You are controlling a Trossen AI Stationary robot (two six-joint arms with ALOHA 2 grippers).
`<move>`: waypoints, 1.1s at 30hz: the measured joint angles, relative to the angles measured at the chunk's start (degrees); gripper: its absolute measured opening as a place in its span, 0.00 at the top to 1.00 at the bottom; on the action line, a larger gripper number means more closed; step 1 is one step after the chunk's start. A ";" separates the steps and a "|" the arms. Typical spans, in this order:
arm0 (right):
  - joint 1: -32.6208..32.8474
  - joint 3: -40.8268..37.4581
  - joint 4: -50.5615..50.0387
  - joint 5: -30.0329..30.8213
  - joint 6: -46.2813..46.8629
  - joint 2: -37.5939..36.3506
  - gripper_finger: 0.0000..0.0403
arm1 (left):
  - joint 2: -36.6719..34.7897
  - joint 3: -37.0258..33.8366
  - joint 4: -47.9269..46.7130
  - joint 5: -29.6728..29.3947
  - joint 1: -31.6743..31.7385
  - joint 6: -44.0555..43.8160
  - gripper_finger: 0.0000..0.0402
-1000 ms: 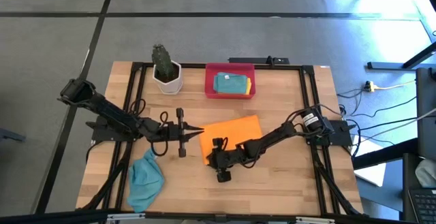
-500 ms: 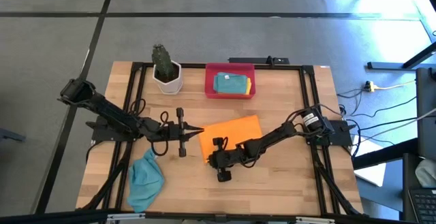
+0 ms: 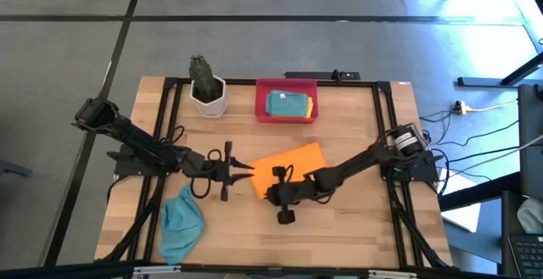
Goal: Fold microfiber towels
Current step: Fold the orange microfiber cloth
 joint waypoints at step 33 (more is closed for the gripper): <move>0.45 -19.93 15.37 7.07 4.93 -15.13 0.98 | 29.07 6.25 -7.33 -4.32 1.92 -9.51 0.58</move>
